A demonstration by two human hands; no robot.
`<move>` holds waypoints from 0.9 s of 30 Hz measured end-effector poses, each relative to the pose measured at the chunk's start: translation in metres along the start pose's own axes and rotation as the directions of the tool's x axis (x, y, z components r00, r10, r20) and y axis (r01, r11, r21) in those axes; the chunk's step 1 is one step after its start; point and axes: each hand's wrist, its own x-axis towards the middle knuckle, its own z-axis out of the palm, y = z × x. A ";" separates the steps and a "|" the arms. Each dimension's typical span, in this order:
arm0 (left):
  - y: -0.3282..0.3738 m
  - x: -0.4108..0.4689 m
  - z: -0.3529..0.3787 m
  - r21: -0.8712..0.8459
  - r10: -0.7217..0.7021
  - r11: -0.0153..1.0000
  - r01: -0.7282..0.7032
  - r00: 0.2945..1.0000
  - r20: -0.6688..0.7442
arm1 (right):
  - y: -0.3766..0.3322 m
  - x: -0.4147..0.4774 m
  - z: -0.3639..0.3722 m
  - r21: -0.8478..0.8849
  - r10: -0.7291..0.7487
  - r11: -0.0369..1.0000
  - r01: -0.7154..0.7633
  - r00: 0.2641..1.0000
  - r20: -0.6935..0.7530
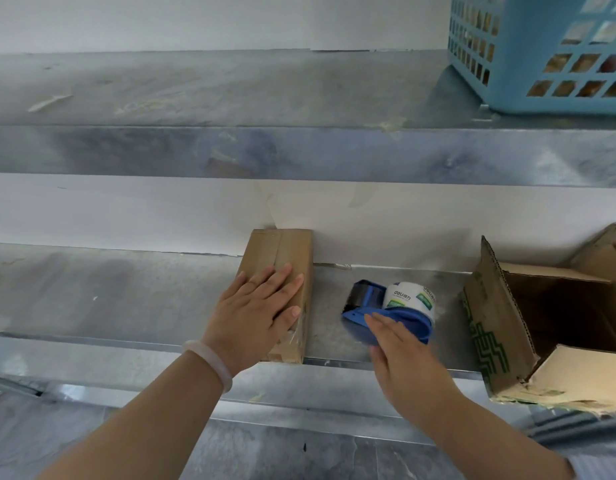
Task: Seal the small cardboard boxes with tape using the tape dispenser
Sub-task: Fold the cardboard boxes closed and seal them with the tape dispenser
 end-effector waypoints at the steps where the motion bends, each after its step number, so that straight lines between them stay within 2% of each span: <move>1: 0.001 0.000 0.000 -0.003 -0.007 1.000 0.007 1.000 -0.005 | -0.013 -0.003 -0.002 0.200 -0.008 0.980 0.006 1.000 0.007; 2: 0.001 -0.001 0.000 -0.004 -0.013 1.000 0.013 1.000 -0.007 | -0.028 -0.003 -0.004 0.422 -0.009 0.907 -0.013 0.999 0.052; 3: 0.002 -0.001 0.000 -0.004 -0.018 1.000 0.018 1.000 -0.006 | -0.043 -0.001 -0.003 0.610 -0.022 0.791 -0.046 0.994 0.104; 4: 0.003 -0.001 -0.001 -0.006 -0.021 1.000 0.021 1.000 -0.007 | -0.057 0.003 0.000 0.737 -0.046 0.672 -0.073 0.989 0.139; 7: 0.001 0.000 -0.002 -0.059 -0.033 0.998 0.033 0.999 -0.005 | -0.098 0.015 0.016 0.912 -0.117 0.392 -0.120 0.977 0.179; 8: 0.000 0.001 -0.003 -0.088 -0.044 0.995 0.044 0.999 0.006 | -0.106 0.019 0.021 0.928 -0.122 0.353 -0.121 0.977 0.174; 9: -0.001 0.002 -0.005 -0.123 -0.052 0.991 0.054 0.998 0.019 | -0.111 0.021 0.027 0.930 -0.123 0.356 -0.092 0.982 0.144; 11: -0.003 0.002 -0.009 -0.209 -0.052 0.976 0.062 0.997 0.054 | -0.109 0.025 0.040 0.901 -0.131 0.433 -0.035 0.986 0.102; 13: -0.008 0.002 -0.012 -0.365 -0.047 0.929 0.067 0.997 0.062 | -0.098 0.028 0.048 0.868 -0.165 0.497 0.010 0.983 0.084; 14: -0.011 0.000 -0.015 -0.502 -0.073 0.860 0.090 0.996 0.053 | -0.091 0.029 0.048 0.845 -0.173 0.534 0.026 0.982 0.079; 16: -0.016 -0.006 -0.027 -0.793 -0.161 0.592 0.141 0.985 0.055 | -0.079 0.030 0.043 0.761 -0.167 0.644 0.074 0.985 0.045; 17: -0.018 -0.009 -0.033 -0.875 -0.186 0.460 0.152 0.980 0.073 | -0.078 0.030 0.038 0.690 -0.163 0.713 0.127 0.986 -0.013; 18: -0.020 -0.011 -0.038 -0.911 -0.199 0.384 0.151 0.977 0.078 | -0.078 0.032 0.032 0.600 -0.168 0.777 0.190 0.981 -0.094; 19: -0.023 -0.012 -0.042 -0.923 -0.204 0.359 0.141 0.977 0.070 | -0.079 0.036 0.026 0.505 -0.192 0.824 0.255 0.966 -0.175; 21: -0.029 -0.011 -0.043 -0.918 -0.191 0.379 0.115 0.981 0.044 | -0.082 0.047 0.022 0.305 -0.288 0.882 0.359 0.923 -0.256; 22: -0.034 -0.011 -0.039 -0.898 -0.158 0.432 0.084 0.987 0.016 | -0.082 0.051 0.023 0.214 -0.330 0.897 0.388 0.907 -0.261; 25: -0.055 -0.013 -0.019 -0.679 0.085 0.721 -0.136 0.991 -0.108 | -0.074 0.057 0.030 0.100 -0.372 0.903 0.417 0.878 -0.302; 27: -0.071 -0.014 -0.003 -0.491 0.247 0.820 -0.294 0.956 -0.159 | -0.071 0.058 0.032 0.059 -0.389 0.902 0.428 0.864 -0.320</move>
